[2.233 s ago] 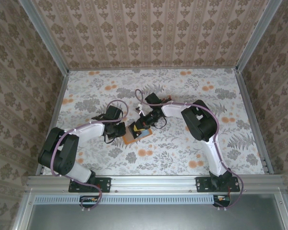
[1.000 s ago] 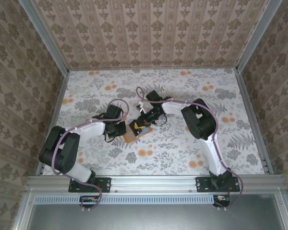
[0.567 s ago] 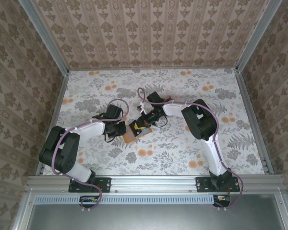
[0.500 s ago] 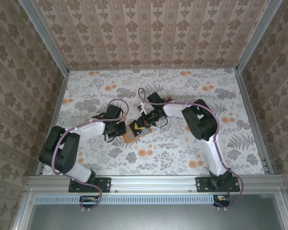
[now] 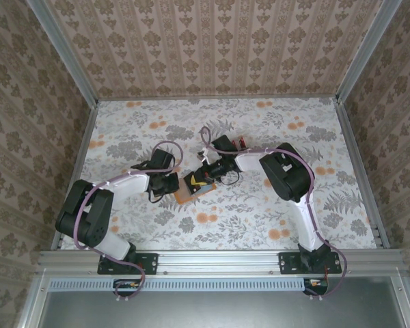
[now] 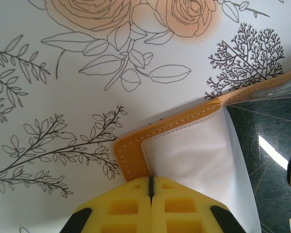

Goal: Put the credit cards into the card holder

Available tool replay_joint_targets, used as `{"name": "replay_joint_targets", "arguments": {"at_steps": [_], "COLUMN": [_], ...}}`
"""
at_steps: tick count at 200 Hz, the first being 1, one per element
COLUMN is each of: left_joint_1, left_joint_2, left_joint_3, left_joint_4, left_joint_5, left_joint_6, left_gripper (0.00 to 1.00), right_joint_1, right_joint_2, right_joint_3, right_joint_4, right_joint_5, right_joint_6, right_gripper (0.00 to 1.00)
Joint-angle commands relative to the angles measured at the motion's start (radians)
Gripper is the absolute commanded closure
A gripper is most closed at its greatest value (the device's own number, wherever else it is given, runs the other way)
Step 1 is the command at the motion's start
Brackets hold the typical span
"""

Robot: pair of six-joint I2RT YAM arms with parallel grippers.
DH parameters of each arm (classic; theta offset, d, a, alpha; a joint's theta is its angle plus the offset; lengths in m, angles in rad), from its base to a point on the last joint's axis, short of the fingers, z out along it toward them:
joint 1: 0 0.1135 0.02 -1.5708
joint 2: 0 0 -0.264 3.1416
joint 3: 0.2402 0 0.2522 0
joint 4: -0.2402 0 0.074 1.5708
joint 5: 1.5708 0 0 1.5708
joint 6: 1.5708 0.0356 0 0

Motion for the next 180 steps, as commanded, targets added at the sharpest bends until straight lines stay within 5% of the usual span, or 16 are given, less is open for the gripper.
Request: {"name": "replay_joint_targets", "arguments": {"at_steps": [1, 180], "left_joint_1": [-0.002, 0.001], "left_joint_2": [0.043, 0.041], "left_joint_3": [-0.027, -0.016], "left_joint_4": [-0.052, -0.063], "left_joint_5": [-0.023, -0.034], "left_joint_6": [0.02, 0.011], "left_gripper": [0.95, 0.95], "right_joint_1": [0.042, 0.044], "right_joint_2": [-0.032, -0.119], "right_joint_3": [-0.02, -0.14], "right_joint_4": [0.055, 0.058], "right_joint_5": [-0.029, 0.051], "right_joint_6": [0.019, -0.015], "right_gripper": [1.0, 1.0]}}
